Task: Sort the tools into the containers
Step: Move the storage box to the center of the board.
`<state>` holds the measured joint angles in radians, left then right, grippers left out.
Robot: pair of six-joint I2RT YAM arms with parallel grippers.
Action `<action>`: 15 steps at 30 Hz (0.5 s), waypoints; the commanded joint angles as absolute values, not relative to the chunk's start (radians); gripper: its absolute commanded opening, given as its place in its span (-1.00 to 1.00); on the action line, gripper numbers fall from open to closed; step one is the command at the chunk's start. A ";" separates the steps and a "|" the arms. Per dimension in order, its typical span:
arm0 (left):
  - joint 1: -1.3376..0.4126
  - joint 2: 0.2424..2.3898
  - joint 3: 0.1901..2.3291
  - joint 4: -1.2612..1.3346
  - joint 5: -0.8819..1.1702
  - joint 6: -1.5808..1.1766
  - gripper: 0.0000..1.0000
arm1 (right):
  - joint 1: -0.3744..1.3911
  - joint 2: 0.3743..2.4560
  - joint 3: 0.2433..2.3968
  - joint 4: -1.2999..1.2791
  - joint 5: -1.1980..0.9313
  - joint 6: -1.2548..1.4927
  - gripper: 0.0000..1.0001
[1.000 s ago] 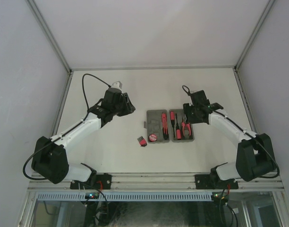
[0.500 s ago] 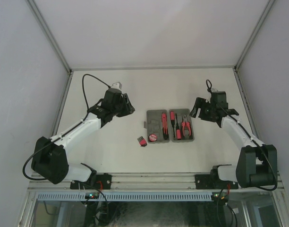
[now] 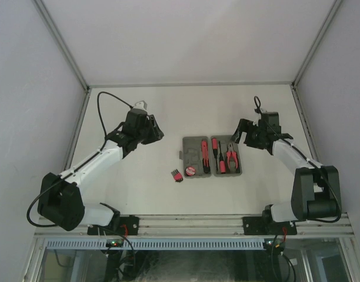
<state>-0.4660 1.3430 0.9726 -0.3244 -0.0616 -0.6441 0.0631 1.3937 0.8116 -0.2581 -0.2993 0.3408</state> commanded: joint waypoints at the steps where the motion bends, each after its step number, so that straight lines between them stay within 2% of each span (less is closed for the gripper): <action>1: -0.459 1.309 0.970 -0.316 -0.071 -0.630 -0.07 | 0.061 1.433 0.824 -0.192 -0.359 0.352 0.86; 8: -0.457 1.308 0.956 -0.309 -0.072 -0.633 -0.08 | 0.074 1.486 0.826 -0.193 -0.426 0.346 0.75; 15: -0.454 1.317 0.953 -0.307 -0.066 -0.637 -0.09 | 0.106 1.504 0.826 -0.223 -0.352 0.332 0.67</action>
<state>-0.4603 1.3426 0.9726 -0.3244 -0.0673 -0.6445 0.0887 1.4963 0.8116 -0.2352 -0.3916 0.3401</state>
